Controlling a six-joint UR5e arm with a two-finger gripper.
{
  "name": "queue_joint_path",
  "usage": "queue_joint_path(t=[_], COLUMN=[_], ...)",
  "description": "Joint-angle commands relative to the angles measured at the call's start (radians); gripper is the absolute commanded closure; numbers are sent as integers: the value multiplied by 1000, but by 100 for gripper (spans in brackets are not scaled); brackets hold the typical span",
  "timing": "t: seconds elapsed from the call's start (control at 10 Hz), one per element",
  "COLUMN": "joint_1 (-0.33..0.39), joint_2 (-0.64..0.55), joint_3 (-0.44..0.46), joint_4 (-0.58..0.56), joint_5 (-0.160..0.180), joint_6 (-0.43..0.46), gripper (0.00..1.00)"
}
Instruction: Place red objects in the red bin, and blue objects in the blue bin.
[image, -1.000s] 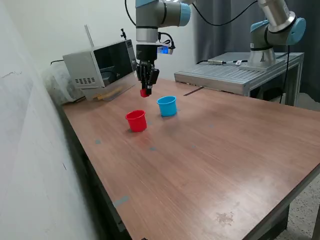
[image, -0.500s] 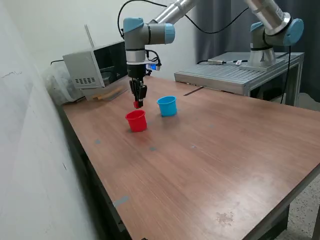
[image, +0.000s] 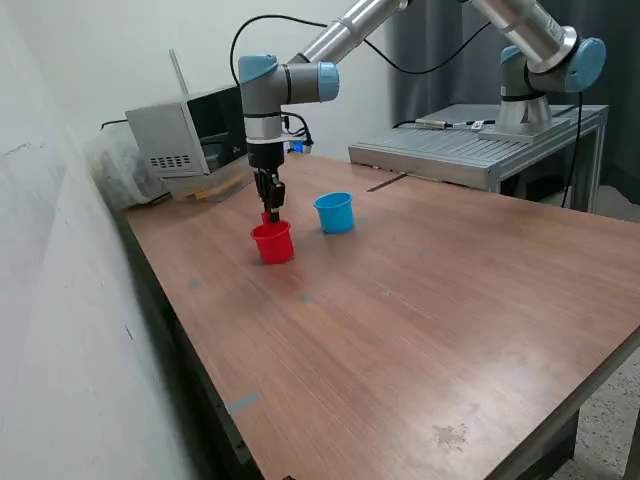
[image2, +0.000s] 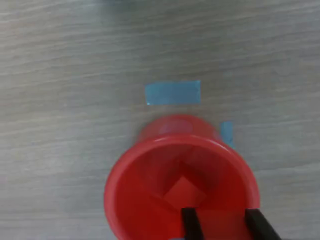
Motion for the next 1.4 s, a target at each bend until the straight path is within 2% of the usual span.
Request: queue_joint_path(t=[0.0, 0.1, 0.5, 0.6, 0.7, 0.9, 1.1, 1.3], joint_1=[-2, -2, 0, 0, 7, 52, 128, 197], joint_2=[1, 0, -17, -58, -118, -321, -501, -670], joint_3=[7, 8, 13, 49, 107, 271, 352, 392], joint_4=[-1, -1, 1, 4, 4, 37, 167, 356], joint_5=[0, -2, -8, -8, -6, -8, -9, -11], joint_6=[0, -2, -2, -2, -2, 8, 15, 29], gripper=[100, 0, 0, 0, 0, 0, 0, 0])
